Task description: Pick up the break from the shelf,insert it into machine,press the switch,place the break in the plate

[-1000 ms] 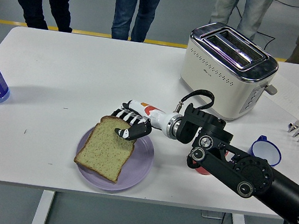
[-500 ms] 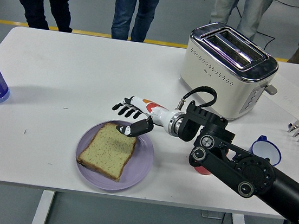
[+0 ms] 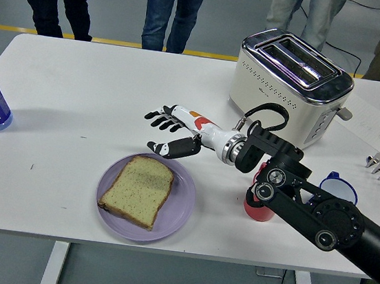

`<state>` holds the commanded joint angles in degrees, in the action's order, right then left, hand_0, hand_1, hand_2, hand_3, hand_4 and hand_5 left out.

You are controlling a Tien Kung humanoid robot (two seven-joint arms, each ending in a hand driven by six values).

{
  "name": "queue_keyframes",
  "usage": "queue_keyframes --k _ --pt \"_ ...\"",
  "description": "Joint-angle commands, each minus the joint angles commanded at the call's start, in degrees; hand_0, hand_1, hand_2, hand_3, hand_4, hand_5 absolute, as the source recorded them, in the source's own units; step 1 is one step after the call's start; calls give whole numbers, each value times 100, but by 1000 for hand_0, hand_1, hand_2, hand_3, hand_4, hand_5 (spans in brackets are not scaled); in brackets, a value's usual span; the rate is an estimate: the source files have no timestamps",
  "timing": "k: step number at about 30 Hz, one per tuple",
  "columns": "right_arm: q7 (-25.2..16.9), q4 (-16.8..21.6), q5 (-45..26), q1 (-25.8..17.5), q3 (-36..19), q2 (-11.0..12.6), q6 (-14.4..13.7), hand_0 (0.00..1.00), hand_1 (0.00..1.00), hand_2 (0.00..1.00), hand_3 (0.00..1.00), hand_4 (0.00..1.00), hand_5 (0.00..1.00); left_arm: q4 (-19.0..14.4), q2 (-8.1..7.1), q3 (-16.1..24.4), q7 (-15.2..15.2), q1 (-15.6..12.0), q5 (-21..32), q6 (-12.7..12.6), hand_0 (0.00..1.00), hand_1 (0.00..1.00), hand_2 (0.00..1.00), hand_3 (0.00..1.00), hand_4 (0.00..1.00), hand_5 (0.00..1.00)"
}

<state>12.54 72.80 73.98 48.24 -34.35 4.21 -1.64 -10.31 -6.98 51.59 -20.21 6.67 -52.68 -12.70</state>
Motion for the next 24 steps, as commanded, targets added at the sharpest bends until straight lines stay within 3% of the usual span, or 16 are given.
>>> queue_keyframes --k 2,7,8,11,24 --pt "-168 116 -378 -53 -80 50 -92 779 758 753 812 693 231 0 2 22 -6 -12 -28 2 633 486 460 539 328 798" --pt "-466 341 -1138 -173 -301 135 -171 779 758 753 812 693 231 0 6 63 -14 -38 -79 8 633 486 460 539 328 798" --pt "-516 379 -1293 -194 -342 149 -180 779 754 735 795 629 271 0 7 65 -16 -42 -85 8 633 486 461 539 330 802" --pt "-708 498 -1607 -259 -478 196 -254 779 754 735 795 629 271 0 8 58 -13 -55 -76 7 633 486 461 539 330 802" --pt "-1142 917 -2078 -416 -1027 496 -485 775 742 717 765 595 241 0 0 8 4 -46 10 5 632 487 461 539 332 803"
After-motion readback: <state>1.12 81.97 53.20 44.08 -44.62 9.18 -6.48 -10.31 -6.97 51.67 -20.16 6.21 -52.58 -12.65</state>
